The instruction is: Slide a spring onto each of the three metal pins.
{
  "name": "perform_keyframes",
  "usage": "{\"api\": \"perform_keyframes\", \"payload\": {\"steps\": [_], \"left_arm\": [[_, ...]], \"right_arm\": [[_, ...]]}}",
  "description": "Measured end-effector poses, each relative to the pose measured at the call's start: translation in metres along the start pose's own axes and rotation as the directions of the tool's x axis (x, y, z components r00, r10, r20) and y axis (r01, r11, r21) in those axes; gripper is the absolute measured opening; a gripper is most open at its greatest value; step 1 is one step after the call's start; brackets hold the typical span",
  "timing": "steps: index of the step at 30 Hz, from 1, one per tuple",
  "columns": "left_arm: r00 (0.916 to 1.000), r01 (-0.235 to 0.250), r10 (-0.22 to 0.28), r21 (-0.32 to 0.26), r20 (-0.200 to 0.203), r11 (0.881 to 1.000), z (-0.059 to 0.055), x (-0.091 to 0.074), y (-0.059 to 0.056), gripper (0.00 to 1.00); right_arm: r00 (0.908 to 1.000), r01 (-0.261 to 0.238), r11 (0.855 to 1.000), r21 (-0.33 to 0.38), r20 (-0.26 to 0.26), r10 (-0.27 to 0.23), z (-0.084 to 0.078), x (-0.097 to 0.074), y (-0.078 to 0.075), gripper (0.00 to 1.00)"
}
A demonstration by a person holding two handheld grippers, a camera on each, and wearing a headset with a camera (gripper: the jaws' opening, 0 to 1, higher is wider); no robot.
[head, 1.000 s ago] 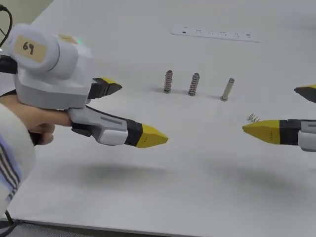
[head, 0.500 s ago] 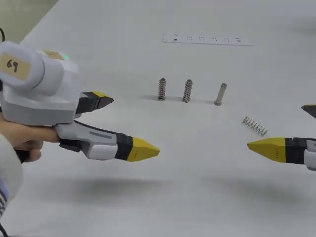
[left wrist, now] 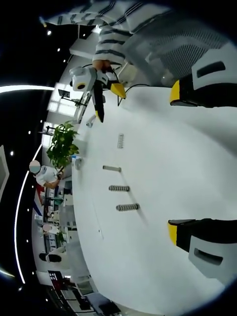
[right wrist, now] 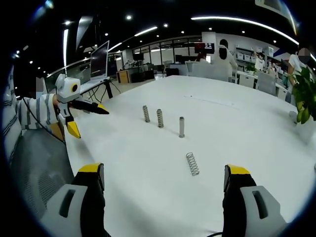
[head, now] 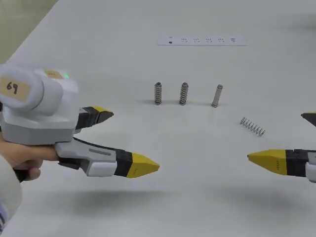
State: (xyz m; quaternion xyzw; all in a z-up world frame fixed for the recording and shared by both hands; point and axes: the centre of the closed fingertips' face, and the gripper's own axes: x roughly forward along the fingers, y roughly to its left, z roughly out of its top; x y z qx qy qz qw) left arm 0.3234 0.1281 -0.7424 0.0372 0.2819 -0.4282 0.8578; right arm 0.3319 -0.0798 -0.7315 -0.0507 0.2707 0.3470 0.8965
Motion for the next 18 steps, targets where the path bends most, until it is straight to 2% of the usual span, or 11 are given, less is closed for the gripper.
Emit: {"api": "perform_keyframes", "payload": {"steps": [4,5,6,12,14,16,18], "left_arm": [[0.9999,0.014,-0.014,0.002,0.007,1.000,0.003,0.000,-0.003,0.91],[0.9986,0.026,-0.025,-0.035,0.046,0.999,0.010,0.001,-0.004,0.91],[0.9983,0.030,-0.028,-0.035,0.051,0.999,0.012,0.000,-0.003,0.90],[0.9987,0.035,-0.036,0.009,0.037,0.999,0.022,0.003,0.000,0.89],[0.9980,0.049,-0.050,0.025,0.039,0.998,0.027,0.008,-0.002,0.89],[0.9955,0.093,-0.094,0.072,0.016,0.993,0.029,0.017,-0.010,0.88],[0.9932,0.116,-0.116,0.136,-0.002,0.984,0.033,0.025,-0.014,0.88]], "right_arm": [[1.0000,0.001,1.000,0.003,0.003,-0.001,0.000,0.000,0.001,1.00],[1.0000,-0.001,1.000,0.003,0.004,0.001,0.000,0.000,0.001,1.00],[1.0000,-0.003,1.000,0.003,0.004,0.003,0.000,0.000,0.002,1.00],[0.9999,-0.012,1.000,-0.006,0.004,0.012,0.001,0.000,0.006,1.00],[0.9999,-0.014,1.000,-0.010,0.001,0.014,0.000,0.001,0.007,1.00],[0.9998,-0.018,1.000,-0.008,0.002,0.018,-0.001,0.001,0.008,1.00],[0.9998,-0.018,1.000,-0.004,0.006,0.018,-0.001,0.001,0.008,1.00]]}}
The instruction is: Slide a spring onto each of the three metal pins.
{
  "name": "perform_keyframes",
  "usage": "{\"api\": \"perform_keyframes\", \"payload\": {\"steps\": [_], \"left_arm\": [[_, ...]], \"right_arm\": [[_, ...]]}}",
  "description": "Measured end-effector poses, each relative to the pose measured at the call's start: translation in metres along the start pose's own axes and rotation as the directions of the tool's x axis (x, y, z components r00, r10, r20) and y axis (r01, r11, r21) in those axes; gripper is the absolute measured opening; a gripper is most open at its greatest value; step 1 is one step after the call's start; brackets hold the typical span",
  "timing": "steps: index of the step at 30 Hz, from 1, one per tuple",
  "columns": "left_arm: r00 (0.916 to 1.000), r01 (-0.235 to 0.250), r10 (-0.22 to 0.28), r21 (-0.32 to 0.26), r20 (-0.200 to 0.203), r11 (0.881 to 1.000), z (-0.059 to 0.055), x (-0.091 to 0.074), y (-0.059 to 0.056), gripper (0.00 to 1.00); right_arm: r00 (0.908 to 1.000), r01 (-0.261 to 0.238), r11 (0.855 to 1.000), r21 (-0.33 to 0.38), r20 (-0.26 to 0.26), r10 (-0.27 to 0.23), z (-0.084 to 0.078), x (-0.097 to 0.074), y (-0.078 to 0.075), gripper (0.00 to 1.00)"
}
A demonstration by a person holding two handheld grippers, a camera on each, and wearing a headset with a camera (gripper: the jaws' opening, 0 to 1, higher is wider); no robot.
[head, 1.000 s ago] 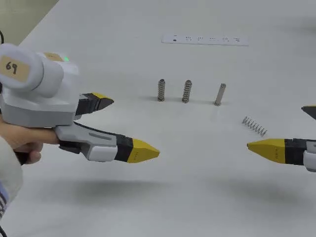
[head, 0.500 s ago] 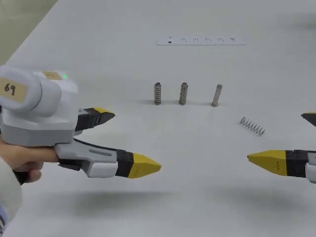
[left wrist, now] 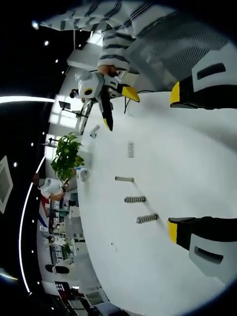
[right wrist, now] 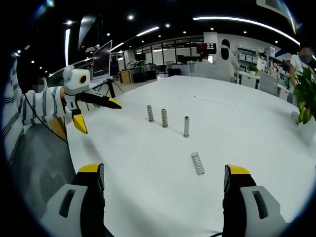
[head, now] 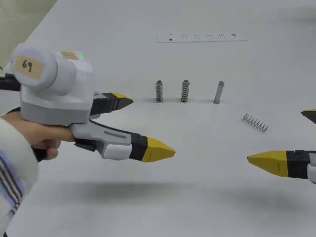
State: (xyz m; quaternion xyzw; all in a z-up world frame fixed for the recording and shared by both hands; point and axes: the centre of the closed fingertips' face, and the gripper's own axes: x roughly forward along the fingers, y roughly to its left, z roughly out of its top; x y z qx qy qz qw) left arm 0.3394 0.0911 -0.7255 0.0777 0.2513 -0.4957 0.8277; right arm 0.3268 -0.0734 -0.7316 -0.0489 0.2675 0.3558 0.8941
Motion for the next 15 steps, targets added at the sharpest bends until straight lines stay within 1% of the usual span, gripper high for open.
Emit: {"api": "perform_keyframes", "payload": {"steps": [1,3,6,7,8,10,12,15], "left_arm": [[0.9999,0.013,-0.013,0.015,-0.005,1.000,0.002,0.003,-0.002,0.87],[0.9994,0.036,-0.035,0.024,-0.002,0.999,0.008,0.013,-0.005,0.88],[0.9969,0.076,-0.074,0.083,-0.028,0.994,0.015,0.028,-0.009,0.87],[0.9965,0.081,-0.078,0.090,-0.031,0.993,0.017,0.032,-0.009,0.87],[0.9946,0.098,-0.094,0.108,-0.044,0.989,0.019,0.037,-0.011,0.86],[0.9915,0.122,-0.115,0.124,-0.061,0.985,0.020,0.043,-0.014,0.85],[0.9885,0.144,-0.134,0.160,-0.070,0.977,0.024,0.050,-0.018,0.84],[0.9842,0.167,-0.153,0.185,-0.089,0.968,0.026,0.061,-0.021,0.81]], "right_arm": [[1.0000,0.000,1.000,0.004,0.004,0.000,0.000,0.000,0.000,1.00],[0.9999,0.001,1.000,0.006,0.010,-0.001,0.001,-0.001,0.000,1.00],[0.9999,0.001,1.000,0.006,0.014,-0.001,0.002,-0.002,0.000,1.00],[0.9999,0.001,1.000,0.007,0.015,-0.001,0.002,-0.002,0.001,1.00],[0.9999,0.001,1.000,0.007,0.016,-0.001,0.002,-0.003,0.001,1.00],[0.9999,-0.004,1.000,0.007,0.014,0.004,0.001,-0.003,0.004,1.00],[0.9999,-0.007,1.000,0.005,0.009,0.007,-0.001,-0.004,0.005,1.00],[0.9999,-0.010,1.000,0.004,0.003,0.010,-0.004,-0.004,0.006,1.00]]}}
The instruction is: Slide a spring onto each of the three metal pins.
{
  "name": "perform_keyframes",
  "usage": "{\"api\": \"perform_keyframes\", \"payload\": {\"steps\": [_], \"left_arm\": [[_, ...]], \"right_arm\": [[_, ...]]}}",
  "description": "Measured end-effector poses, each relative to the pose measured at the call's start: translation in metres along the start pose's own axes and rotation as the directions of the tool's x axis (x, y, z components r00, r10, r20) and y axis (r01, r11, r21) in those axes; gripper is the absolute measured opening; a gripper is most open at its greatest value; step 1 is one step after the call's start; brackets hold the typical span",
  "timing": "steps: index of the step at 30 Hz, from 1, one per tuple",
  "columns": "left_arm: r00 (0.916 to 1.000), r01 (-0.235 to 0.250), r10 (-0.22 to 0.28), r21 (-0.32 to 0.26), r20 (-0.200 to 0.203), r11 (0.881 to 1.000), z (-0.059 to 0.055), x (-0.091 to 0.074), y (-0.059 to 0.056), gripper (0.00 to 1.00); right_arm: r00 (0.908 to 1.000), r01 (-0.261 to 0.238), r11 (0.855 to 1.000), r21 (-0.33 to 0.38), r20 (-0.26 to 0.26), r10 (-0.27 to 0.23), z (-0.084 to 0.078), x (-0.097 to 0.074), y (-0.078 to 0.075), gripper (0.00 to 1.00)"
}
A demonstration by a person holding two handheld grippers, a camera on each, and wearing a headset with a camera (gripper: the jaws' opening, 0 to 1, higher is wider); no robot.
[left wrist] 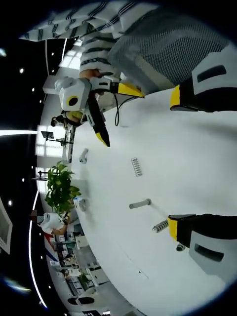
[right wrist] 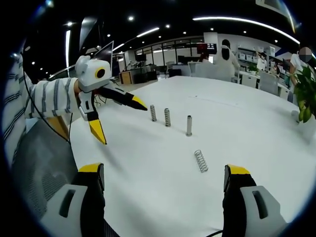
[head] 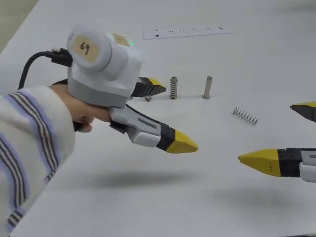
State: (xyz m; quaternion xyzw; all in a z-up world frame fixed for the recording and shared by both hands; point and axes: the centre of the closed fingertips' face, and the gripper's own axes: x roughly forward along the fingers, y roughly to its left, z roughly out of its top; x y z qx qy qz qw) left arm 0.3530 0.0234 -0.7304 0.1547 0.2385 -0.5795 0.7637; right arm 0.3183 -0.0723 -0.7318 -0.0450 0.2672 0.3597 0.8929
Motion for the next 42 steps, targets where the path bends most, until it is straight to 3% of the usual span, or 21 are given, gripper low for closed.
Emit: {"api": "perform_keyframes", "payload": {"steps": [4,12,17,22,29,33,38,42], "left_arm": [[0.9986,0.040,-0.038,0.058,-0.038,0.998,0.004,0.014,-0.001,0.80],[0.9943,0.083,-0.074,0.125,-0.077,0.989,0.016,0.039,0.006,0.74],[0.9844,0.132,-0.107,0.187,-0.140,0.973,0.014,0.053,0.009,0.71],[0.9811,0.154,-0.126,0.195,-0.147,0.969,0.020,0.065,0.010,0.67],[0.9652,0.205,-0.161,0.214,-0.206,0.955,0.015,0.080,0.008,0.64],[0.9617,0.227,-0.178,0.241,-0.208,0.944,0.023,0.089,0.004,0.65],[0.9543,0.247,-0.186,0.266,-0.234,0.932,0.024,0.103,0.011,0.60],[0.9539,0.249,-0.193,0.247,-0.230,0.936,0.028,0.114,0.011,0.53]], "right_arm": [[1.0000,-0.002,1.000,0.002,0.001,0.002,-0.002,-0.001,0.001,0.99],[0.9997,0.005,1.000,0.024,0.022,-0.006,-0.001,-0.002,0.000,0.99],[0.9999,0.001,1.000,0.019,0.016,-0.001,-0.004,-0.002,0.001,0.99],[0.9999,0.001,1.000,0.031,0.014,-0.002,-0.007,-0.001,0.001,0.99],[0.9999,0.001,0.999,0.051,0.011,-0.001,-0.013,-0.001,0.002,0.99],[0.9999,0.007,0.997,0.072,0.013,-0.008,-0.017,-0.001,-0.001,0.99],[0.9997,0.024,0.997,0.070,-0.005,-0.024,-0.023,-0.002,-0.004,0.99],[0.9998,0.015,0.996,0.085,0.012,-0.016,-0.022,-0.002,-0.005,0.99]]}}
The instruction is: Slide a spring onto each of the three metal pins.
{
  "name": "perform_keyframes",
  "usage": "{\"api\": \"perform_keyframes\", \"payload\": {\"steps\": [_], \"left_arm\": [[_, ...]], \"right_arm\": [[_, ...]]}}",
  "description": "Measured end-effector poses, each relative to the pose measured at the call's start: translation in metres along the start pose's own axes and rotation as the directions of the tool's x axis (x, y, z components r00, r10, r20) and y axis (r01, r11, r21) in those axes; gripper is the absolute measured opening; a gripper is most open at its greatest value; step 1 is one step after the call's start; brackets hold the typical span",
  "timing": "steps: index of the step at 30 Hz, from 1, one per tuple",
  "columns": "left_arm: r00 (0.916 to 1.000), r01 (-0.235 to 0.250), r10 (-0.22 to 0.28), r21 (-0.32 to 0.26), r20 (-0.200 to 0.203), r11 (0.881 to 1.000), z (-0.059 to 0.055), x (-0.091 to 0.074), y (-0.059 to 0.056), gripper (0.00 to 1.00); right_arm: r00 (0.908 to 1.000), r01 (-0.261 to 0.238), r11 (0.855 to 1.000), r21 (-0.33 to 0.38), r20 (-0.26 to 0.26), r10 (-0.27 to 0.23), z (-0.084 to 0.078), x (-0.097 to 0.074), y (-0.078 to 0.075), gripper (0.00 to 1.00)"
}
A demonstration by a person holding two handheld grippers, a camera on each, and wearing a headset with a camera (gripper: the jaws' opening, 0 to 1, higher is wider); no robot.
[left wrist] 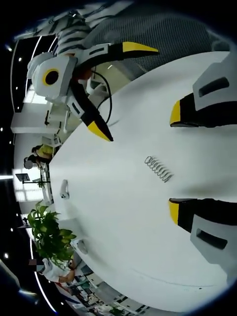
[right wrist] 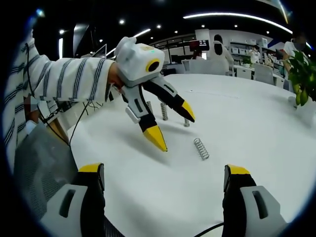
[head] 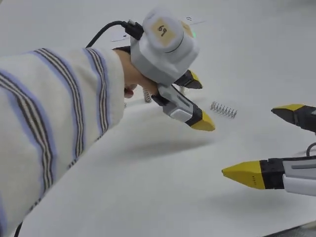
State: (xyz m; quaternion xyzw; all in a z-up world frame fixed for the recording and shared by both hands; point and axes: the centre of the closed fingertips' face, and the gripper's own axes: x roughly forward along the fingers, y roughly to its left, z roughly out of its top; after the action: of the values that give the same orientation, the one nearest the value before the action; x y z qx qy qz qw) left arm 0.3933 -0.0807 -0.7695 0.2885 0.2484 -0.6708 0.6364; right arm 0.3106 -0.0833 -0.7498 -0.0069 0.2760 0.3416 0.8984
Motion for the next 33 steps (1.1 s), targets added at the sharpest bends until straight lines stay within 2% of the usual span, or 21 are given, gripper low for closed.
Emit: {"api": "perform_keyframes", "payload": {"steps": [5,9,15,17,21,25,33], "left_arm": [[0.9997,0.011,-0.010,0.022,-0.021,1.000,0.002,0.010,0.000,0.49],[0.9993,0.023,-0.022,0.048,-0.030,0.999,0.003,0.018,0.000,0.43],[0.9956,0.049,-0.042,0.084,-0.083,0.995,-0.002,0.028,0.001,0.41],[0.9940,0.044,-0.033,0.100,-0.105,0.994,-0.004,0.030,0.003,0.40],[0.9930,0.066,-0.056,0.090,-0.104,0.994,-0.005,0.035,0.002,0.40],[0.9898,0.080,-0.068,0.097,-0.125,0.992,-0.009,0.041,0.000,0.37],[0.9846,0.099,-0.088,0.067,-0.151,0.993,-0.014,0.040,-0.007,0.22]], "right_arm": [[1.0000,-0.003,1.000,0.008,0.006,0.003,-0.001,0.000,-0.003,0.99],[1.0000,0.000,1.000,0.028,0.006,0.000,-0.004,-0.001,-0.004,0.99],[1.0000,0.002,0.999,0.044,0.010,-0.002,-0.007,-0.005,-0.005,0.99],[0.9999,0.006,0.999,0.054,0.011,-0.006,-0.008,-0.005,-0.006,0.99],[1.0000,0.006,0.998,0.063,0.007,-0.007,-0.012,-0.006,-0.006,0.99],[0.9999,0.015,0.998,0.064,0.001,-0.015,-0.015,-0.007,-0.008,0.99],[0.9995,0.031,0.997,0.068,-0.003,-0.030,-0.017,-0.011,-0.014,0.99]]}}
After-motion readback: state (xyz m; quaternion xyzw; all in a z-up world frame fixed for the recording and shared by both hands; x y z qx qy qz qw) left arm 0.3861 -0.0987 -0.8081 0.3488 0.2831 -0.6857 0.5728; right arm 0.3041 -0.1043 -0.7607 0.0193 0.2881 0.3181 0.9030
